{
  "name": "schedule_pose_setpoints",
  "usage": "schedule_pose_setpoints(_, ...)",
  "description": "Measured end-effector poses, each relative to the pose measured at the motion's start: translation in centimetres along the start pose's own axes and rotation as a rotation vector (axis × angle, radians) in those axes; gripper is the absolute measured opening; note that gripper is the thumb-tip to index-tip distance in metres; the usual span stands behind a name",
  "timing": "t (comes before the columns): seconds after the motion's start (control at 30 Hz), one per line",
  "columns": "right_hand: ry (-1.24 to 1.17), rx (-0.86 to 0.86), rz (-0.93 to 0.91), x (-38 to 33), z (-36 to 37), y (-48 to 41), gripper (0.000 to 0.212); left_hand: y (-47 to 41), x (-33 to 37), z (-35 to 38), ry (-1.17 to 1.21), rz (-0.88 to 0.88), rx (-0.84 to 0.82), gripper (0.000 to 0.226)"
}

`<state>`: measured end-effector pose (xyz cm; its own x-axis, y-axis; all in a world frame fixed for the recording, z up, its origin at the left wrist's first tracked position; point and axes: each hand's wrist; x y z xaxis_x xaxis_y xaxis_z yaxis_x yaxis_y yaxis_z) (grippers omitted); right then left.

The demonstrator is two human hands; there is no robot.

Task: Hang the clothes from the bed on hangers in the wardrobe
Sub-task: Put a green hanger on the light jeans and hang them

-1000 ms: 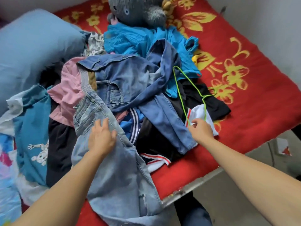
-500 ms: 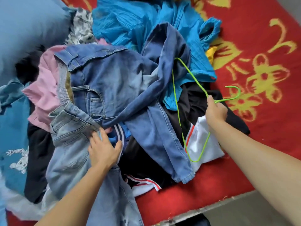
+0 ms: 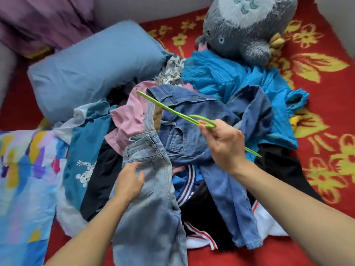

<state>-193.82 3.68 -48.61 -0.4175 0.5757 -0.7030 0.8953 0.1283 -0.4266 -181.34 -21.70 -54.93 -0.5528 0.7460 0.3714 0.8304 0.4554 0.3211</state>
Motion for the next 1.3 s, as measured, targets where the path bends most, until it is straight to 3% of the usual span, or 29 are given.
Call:
schedule_pose_setpoints(0.07,0.128,-0.067,-0.232,-2.6,3.8,0.0,0.026,-1.0,-2.6,-2.4,0.017,-0.033,0.088,0.029)
schedule_pose_setpoints(0.17,0.261,-0.128,-0.416,-4.8,9.9,0.6,0.022,-3.0,-6.9,-5.8,0.039,-0.065,0.230,0.024)
schedule_pose_setpoints(0.27,0.375,-0.257,-0.480,-5.0,15.4,3.6,0.024,-5.6,-10.1,-8.6,0.048,-0.068,0.314,0.024)
schedule_pose_setpoints(0.37,0.435,-0.387,-0.455,-3.5,18.6,7.6,0.018,-9.0,-10.2,-9.2,0.045,0.063,0.323,0.024)
schedule_pose_setpoints(0.43,0.432,-0.433,-0.411,-2.4,19.4,9.8,0.024,-11.3,-8.5,-7.9,0.065,0.184,0.255,0.023)
schedule_pose_setpoints(0.53,0.445,-0.460,-0.403,-1.1,19.6,12.1,0.030,-13.6,-5.6,-4.2,0.025,0.340,0.025,0.023)
schedule_pose_setpoints(0.67,0.484,-0.472,-0.422,-0.6,19.5,12.9,0.030,-15.0,-4.4,0.1,-0.201,0.388,-0.212,0.055)
schedule_pose_setpoints(0.73,0.491,-0.468,-0.416,-0.8,19.8,12.6,0.032,-15.0,-4.6,0.8,-0.240,0.413,-0.115,0.056)
schedule_pose_setpoints(0.8,0.488,-0.462,-0.415,-0.8,20.1,11.9,0.033,-14.3,-5.1,1.1,-0.202,0.441,0.128,0.044)
schedule_pose_setpoints(0.83,0.489,-0.465,-0.418,-0.9,20.3,11.6,0.035,-14.1,-5.5,1.3,-0.182,0.415,0.192,0.039)
schedule_pose_setpoints(0.9,0.514,-0.471,-0.422,-0.9,20.7,11.0,0.034,-14.3,-6.7,1.8,-0.159,0.276,0.100,0.039)
schedule_pose_setpoints(0.97,0.530,-0.487,-0.419,-0.8,21.1,10.8,0.036,-15.0,-8.0,2.1,-0.032,0.090,-0.128,0.061)
schedule_pose_setpoints(1.03,0.540,-0.506,-0.418,-0.8,21.3,11.2,0.037,-15.9,-8.8,2.2,0.231,-0.028,-0.218,0.083)
schedule_pose_setpoints(1.07,0.543,-0.510,-0.413,-0.8,21.2,11.4,0.038,-16.0,-8.8,2.3,0.343,-0.053,-0.207,0.080)
schedule_pose_setpoints(1.2,0.516,-0.512,-0.391,-0.8,20.7,11.8,0.035,-14.5,-7.7,1.4,0.606,-0.054,-0.220,0.031)
schedule_pose_setpoints(1.3,0.480,-0.524,-0.416,-1.1,20.2,11.9,0.034,-13.3,-7.7,0.5,0.540,0.065,-0.189,0.022)
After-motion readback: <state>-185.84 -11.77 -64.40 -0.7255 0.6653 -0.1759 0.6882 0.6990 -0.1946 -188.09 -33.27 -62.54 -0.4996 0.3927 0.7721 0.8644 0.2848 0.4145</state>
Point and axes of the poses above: each hand's wrist, its own y-axis away from the middle knuckle, its own z-axis out of the palm, x = y × z, and after that the axes turned 3 degrees about x, right-handed
